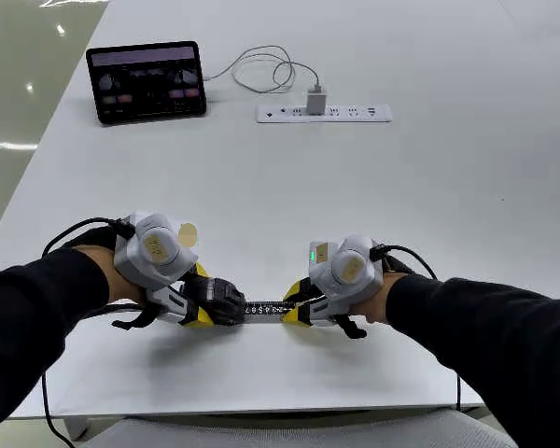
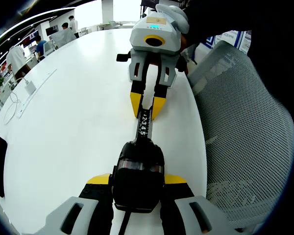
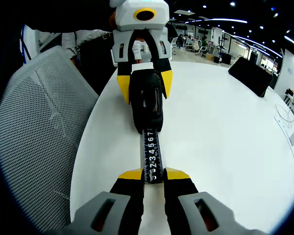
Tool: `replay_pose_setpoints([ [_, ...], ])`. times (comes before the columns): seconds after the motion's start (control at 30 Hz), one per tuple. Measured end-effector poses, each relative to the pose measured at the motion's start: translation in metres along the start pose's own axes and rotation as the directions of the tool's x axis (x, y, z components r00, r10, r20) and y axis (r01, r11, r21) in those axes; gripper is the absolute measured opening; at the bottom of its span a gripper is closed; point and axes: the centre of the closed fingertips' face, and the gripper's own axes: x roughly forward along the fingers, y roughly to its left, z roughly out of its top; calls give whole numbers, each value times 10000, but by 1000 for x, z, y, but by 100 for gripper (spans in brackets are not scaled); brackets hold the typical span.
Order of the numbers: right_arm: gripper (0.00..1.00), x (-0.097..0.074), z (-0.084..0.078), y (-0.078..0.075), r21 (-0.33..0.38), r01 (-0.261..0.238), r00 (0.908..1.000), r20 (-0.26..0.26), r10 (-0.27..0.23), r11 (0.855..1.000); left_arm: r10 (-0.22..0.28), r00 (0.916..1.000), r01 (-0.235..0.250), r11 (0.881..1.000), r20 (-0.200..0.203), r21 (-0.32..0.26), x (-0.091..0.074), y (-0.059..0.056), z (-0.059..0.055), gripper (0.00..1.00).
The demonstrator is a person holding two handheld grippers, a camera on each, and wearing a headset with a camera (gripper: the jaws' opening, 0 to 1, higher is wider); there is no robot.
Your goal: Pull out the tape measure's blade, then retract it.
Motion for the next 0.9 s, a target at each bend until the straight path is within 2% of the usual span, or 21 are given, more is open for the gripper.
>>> replay_pose_setpoints([
  [0.9,10,-10,-11,-1,226,139,9999,34,-140,9996,-39,9999,40,10000,120,-63,-1,-2,2,33],
])
